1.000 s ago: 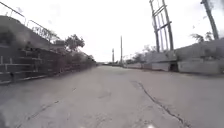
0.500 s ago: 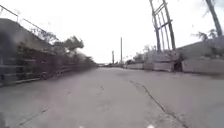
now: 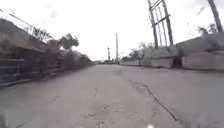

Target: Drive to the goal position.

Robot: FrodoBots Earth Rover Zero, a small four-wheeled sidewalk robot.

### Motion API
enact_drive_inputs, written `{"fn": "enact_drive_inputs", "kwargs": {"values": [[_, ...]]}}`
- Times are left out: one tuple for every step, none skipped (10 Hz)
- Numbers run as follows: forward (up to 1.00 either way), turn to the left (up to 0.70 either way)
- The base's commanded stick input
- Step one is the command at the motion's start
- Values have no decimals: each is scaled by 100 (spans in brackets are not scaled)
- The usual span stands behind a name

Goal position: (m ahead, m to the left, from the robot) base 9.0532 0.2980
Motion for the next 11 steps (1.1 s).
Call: {"fn": "enact_drive_inputs", "kwargs": {"values": [[0,45],[0,45],[0,0],[0,0],[0,0],[0,0],[0,0],[0,0],[0,0],[1,0],[38,0]]}}
